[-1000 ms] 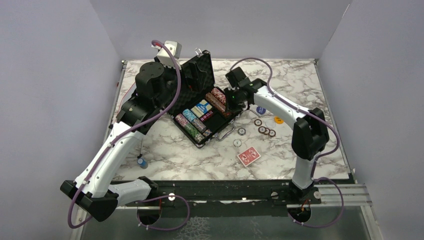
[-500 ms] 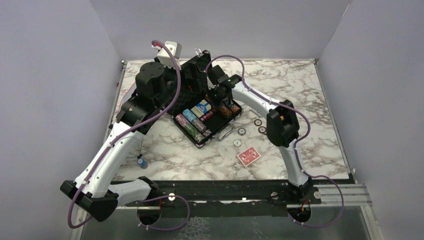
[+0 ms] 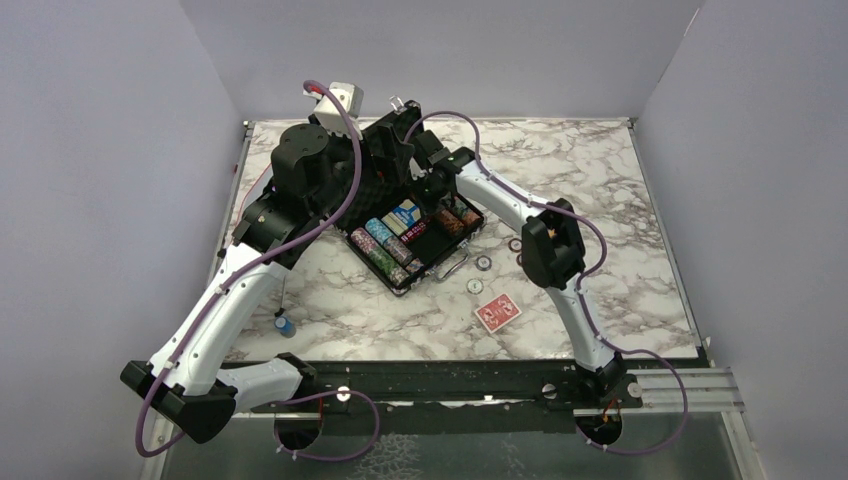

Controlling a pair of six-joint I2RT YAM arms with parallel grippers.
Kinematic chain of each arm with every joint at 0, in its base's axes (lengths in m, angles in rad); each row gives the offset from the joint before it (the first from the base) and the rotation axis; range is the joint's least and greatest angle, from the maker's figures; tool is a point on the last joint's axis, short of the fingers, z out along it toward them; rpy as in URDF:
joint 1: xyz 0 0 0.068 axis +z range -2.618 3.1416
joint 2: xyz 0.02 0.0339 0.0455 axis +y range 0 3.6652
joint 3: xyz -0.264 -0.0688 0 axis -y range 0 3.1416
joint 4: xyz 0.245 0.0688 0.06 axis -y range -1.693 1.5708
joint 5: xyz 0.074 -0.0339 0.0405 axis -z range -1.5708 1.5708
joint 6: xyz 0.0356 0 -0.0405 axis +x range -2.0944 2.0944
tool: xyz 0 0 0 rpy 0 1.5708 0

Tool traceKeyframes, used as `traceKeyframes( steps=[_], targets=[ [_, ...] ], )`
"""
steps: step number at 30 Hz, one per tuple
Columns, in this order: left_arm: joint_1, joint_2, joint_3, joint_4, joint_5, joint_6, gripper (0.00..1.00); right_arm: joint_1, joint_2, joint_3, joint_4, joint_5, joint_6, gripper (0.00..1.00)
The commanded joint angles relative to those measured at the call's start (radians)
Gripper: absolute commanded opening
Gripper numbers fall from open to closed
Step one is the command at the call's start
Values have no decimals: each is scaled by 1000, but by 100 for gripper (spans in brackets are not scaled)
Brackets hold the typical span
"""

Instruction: Pack up texas hold em set

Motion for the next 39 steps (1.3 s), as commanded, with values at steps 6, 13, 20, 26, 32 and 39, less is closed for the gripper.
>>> traceKeyframes(
  steps=[6, 13, 20, 26, 32, 39],
  targets=[
    [-3, 2, 11, 2, -14, 5, 99, 6, 44, 26, -45, 12, -29, 21],
    [-3, 10, 16, 2, -12, 8, 99, 6, 62, 36, -36, 19, -30, 27],
    [-3, 19, 24, 2, -8, 11, 99, 6, 63, 62, -42, 8, -25, 33],
    [-3, 21, 27, 2, -7, 13, 99, 6, 29, 85, -49, 8, -5, 36],
    [-3, 19, 28, -1, 2, 23, 99, -2, -40, 80, -45, 29, 63, 39],
    [-4, 52, 15, -18, 143, 60, 99, -79, -330, -259, 145, -7, 251, 41]
  ],
)
